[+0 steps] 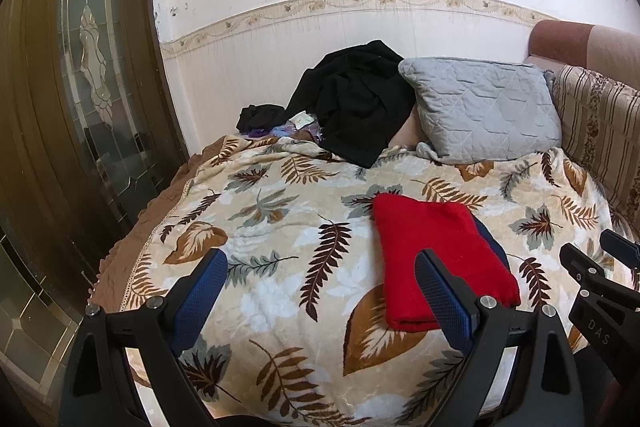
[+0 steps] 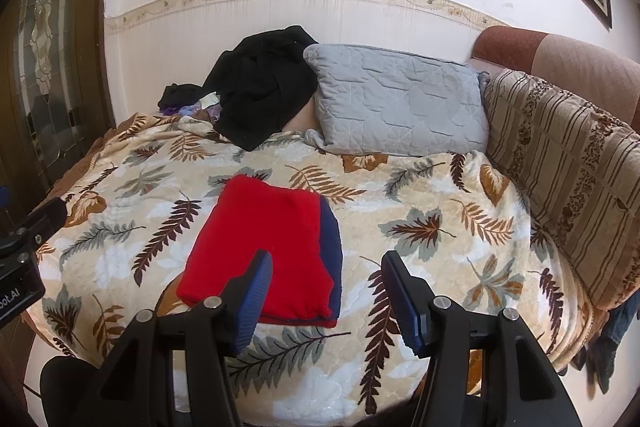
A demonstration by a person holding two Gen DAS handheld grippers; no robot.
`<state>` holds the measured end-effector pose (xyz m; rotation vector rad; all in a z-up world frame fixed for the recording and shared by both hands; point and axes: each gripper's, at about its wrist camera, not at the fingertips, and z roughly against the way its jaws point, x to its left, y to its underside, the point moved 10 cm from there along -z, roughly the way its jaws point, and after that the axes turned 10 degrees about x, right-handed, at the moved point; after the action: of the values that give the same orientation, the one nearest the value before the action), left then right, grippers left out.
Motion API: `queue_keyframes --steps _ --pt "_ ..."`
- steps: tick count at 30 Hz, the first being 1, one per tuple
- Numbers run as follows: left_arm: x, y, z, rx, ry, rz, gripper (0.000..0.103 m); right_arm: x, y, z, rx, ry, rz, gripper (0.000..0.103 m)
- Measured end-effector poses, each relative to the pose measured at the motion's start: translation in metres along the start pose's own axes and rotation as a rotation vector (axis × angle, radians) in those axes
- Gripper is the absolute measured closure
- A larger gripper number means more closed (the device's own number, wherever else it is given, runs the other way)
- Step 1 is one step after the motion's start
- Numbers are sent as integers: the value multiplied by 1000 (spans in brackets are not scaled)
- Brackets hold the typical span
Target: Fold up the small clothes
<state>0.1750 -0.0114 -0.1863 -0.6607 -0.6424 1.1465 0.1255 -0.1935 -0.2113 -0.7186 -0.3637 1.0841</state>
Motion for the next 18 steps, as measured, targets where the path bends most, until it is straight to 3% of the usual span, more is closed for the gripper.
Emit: queue_keyframes --steps 18 --pt "0 6 -14 22 10 -1 8 11 3 -7 8 -4 20 42"
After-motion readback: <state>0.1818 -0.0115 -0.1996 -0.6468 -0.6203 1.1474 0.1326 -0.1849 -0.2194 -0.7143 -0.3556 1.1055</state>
